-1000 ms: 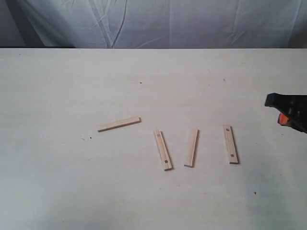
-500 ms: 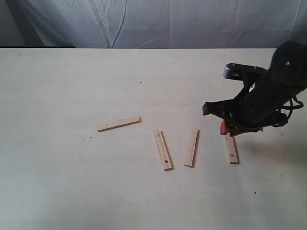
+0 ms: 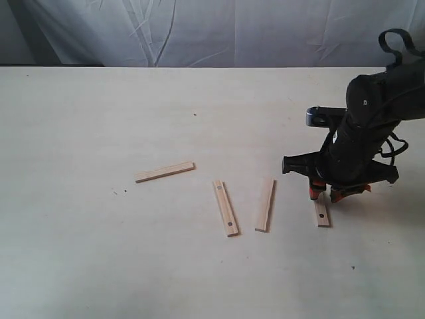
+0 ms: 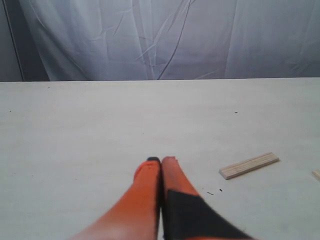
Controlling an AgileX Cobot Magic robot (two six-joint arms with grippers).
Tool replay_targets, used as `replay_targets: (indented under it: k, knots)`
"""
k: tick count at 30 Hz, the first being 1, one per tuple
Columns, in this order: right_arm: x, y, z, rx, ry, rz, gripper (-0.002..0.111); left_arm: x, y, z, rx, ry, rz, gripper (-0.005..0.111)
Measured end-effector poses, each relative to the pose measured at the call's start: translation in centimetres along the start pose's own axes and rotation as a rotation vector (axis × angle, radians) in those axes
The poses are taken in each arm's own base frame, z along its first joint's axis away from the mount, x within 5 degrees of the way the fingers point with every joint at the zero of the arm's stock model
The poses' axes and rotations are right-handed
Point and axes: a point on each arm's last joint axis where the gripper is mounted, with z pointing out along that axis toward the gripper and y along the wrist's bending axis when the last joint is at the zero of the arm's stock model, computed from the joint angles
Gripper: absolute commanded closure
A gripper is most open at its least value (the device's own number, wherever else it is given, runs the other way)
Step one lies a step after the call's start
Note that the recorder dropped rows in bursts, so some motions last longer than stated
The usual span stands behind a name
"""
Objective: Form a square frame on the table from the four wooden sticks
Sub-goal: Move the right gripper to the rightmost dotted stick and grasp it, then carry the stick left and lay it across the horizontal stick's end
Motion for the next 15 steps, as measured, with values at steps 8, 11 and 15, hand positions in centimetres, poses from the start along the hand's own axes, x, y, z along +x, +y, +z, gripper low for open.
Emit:
replay_targets:
  k: [8, 11, 15]
  knots:
    - [0.0, 0.0, 1.3, 0.01, 0.023, 0.005, 0.071, 0.0, 0.0, 0.0, -0.002, 0.0, 0.007, 0.107]
    - [0.0, 0.0, 1.4, 0.01, 0.025, 0.005, 0.074, 0.0, 0.0, 0.0, -0.002, 0.0, 0.009, 0.107]
    - [0.0, -0.1, 1.4, 0.015, 0.03, 0.001, 0.108, 0.0, 0.0, 0.0, -0.002, 0.0, 0.008, 0.107]
